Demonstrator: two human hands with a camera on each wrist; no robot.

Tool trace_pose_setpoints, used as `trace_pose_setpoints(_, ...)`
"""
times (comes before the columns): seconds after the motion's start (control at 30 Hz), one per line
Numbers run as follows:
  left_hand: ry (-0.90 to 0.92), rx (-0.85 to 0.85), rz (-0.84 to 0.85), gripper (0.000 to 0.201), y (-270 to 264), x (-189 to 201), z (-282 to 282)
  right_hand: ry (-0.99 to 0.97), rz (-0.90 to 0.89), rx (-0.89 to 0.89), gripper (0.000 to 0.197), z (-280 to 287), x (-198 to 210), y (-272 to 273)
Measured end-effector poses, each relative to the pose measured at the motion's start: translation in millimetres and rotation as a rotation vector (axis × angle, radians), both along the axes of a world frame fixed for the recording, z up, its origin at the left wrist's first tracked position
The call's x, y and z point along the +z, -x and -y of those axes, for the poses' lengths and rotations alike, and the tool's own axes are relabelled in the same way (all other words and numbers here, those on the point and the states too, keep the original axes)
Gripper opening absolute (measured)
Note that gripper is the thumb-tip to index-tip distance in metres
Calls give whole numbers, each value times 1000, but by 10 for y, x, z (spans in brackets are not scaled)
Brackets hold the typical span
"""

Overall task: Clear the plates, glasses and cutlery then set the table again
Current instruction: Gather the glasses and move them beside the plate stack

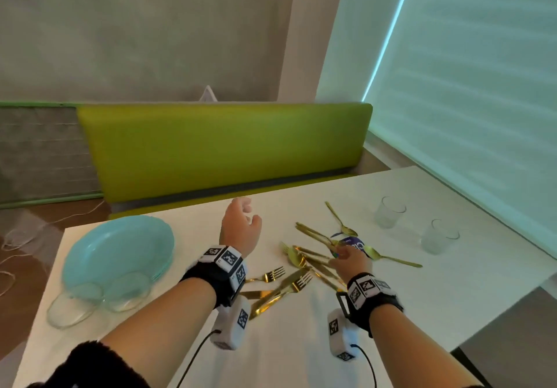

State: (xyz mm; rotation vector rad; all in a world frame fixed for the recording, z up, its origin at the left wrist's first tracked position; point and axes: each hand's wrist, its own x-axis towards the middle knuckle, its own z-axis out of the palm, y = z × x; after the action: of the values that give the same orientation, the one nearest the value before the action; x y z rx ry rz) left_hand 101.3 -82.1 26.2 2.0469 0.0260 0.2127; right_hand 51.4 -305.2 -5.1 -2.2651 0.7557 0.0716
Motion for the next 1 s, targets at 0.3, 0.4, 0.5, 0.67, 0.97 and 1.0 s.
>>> trace_pose_setpoints(0.3,-76,-265,-272,42,-662,-254,2016,-30,-80,-270,35,1978,-302,-196)
trace_pose_setpoints(0.4,-97,-328,-336,46,-861,-383,2609,-33,-119,-360,34,2573,-432,-191)
trace_pose_setpoints(0.5,-117,-406,-389,54,-1053,-525,3102,-41,-137,-439,35,3065,-563,-216)
trace_pose_setpoints(0.67,-124,-448,-449,71,-1384,-779,3712,-81,-129,-537,40,3566,-785,-358)
trace_pose_setpoints(0.97,-51,-386,-469,96,-1704,-1153,4362,-154,-40,-522,75,3782,-866,-675)
trace_pose_setpoints(1.0,-43,-382,-459,97,-1712,-1176,4401,-147,-30,-512,76,3784,-856,-704)
